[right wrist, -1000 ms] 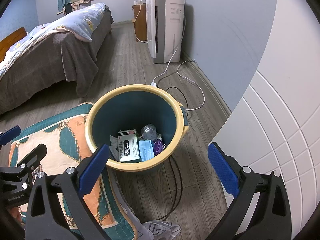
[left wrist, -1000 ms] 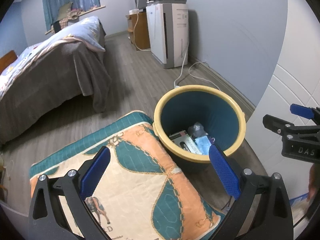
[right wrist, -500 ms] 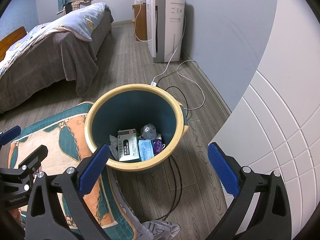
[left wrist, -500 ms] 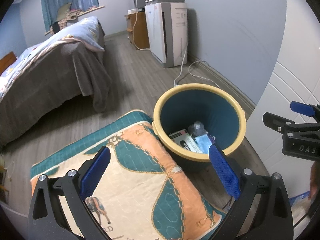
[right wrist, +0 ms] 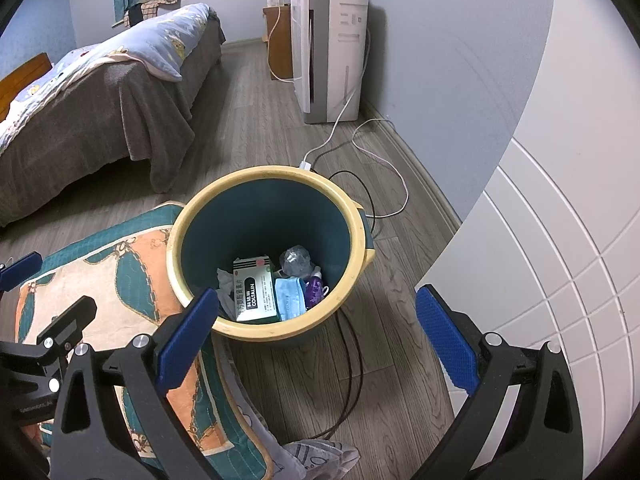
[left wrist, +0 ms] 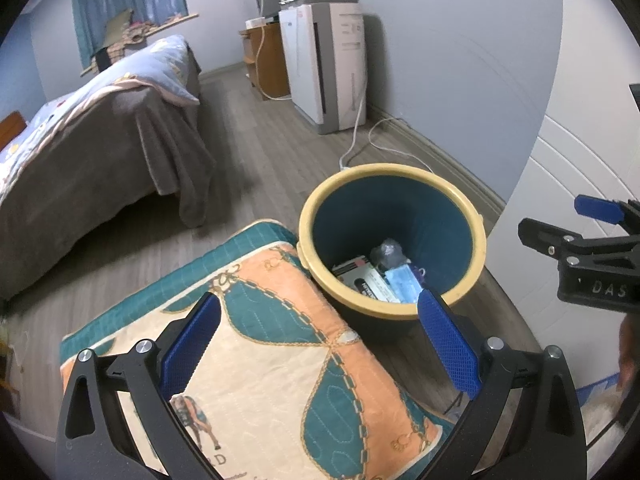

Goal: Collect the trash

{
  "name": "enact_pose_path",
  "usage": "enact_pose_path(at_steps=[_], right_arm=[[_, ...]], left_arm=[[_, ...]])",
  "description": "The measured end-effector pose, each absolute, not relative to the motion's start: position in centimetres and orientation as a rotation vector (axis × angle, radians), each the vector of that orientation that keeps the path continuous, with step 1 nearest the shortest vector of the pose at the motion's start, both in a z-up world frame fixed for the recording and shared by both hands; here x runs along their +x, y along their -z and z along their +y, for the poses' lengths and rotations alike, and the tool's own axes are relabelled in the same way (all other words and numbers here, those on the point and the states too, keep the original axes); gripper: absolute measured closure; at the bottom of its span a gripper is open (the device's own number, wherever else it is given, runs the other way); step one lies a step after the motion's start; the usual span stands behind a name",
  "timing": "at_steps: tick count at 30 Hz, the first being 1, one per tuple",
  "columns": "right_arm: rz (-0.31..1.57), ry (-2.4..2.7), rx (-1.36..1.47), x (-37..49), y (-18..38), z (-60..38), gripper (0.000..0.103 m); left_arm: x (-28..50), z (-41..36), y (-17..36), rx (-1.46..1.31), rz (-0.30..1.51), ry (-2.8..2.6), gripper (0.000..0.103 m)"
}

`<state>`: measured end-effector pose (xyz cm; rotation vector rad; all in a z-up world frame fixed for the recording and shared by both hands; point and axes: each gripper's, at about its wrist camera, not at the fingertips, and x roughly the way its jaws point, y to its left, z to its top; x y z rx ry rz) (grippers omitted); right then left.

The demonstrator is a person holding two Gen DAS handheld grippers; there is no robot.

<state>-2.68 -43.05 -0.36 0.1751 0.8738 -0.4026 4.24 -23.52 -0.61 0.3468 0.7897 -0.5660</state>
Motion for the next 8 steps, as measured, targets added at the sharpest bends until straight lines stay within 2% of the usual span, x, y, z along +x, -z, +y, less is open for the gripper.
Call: enact_pose_path(at_steps=[5, 8], right_arm=[[0.893, 0.421, 0.178, -2.9, 0.7, -43.1, 0.006], [0.944, 0.429, 0.183, -2.2, 1.5, -42.9, 0.006]], left_arm=[[4.3, -23.0, 0.4, 0.402, 0.814, 0.480, 0.005], [3.5, -20.7, -1.7, 0.320, 0.800, 0.467, 0.005]])
